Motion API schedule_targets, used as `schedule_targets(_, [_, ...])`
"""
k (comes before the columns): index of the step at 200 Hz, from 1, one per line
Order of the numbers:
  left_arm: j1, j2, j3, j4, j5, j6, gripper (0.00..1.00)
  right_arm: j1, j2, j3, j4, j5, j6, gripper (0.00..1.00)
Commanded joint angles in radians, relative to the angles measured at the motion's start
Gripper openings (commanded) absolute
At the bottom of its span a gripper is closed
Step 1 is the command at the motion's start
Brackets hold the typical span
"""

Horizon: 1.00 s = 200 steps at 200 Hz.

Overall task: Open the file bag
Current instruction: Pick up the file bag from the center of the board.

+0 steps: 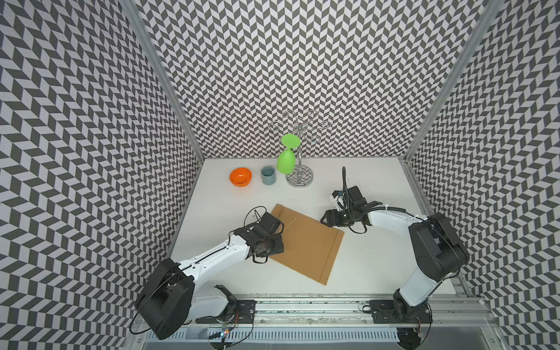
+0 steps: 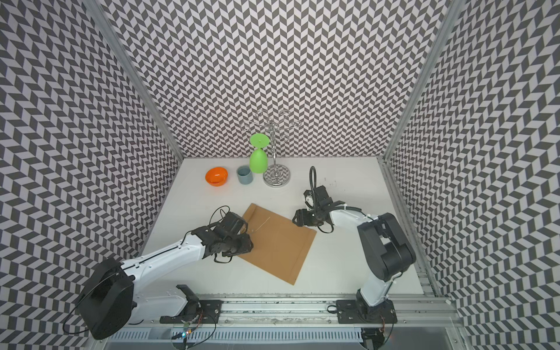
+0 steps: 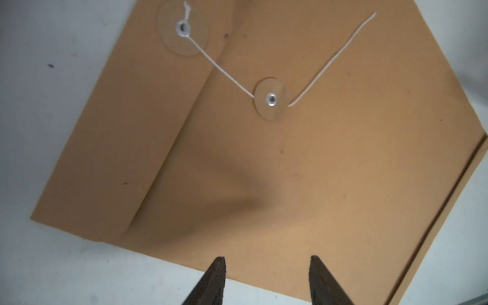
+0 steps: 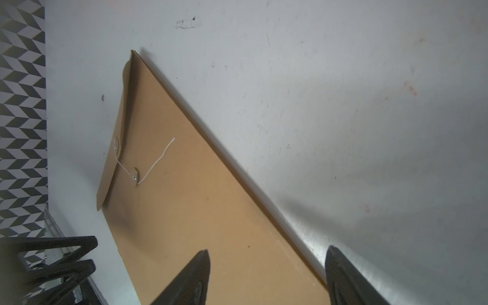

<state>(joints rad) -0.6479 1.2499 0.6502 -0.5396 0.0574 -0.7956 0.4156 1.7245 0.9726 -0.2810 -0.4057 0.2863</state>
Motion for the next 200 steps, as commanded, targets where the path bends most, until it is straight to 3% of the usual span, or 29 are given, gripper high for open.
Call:
schedule_targets(1, [0.010, 0.013, -0.040, 0.090, 0.030, -0.017, 0.47, -0.009, 0.044, 0.034, 0.081, -0.022, -0.033, 0.69])
schedule_targets(53, [0.037, 0.176, -0.049, 0.199, 0.020, 0.004, 0.17, -0.012, 0.127, 0.048, 0.099, -0.091, -0.039, 0.58])
schedule_targets(87, [0.094, 0.277, 0.002, 0.225, -0.020, 0.052, 0.07, -0.012, 0.100, 0.009, 0.104, -0.119, -0.028, 0.48])
schedule_targets(138, [0.135, 0.416, 0.117, 0.235, -0.050, 0.094, 0.03, -0.032, 0.021, -0.066, 0.115, -0.147, 0.007, 0.34])
schedule_targets(177, [0.137, 0.460, 0.137, 0.255, -0.039, 0.099, 0.02, -0.047, 0.000, -0.080, 0.140, -0.209, 0.024, 0.07])
schedule_targets(200, [0.139, 0.473, 0.133, 0.266, -0.032, 0.099, 0.04, -0.047, -0.002, -0.076, 0.141, -0.220, 0.029, 0.00])
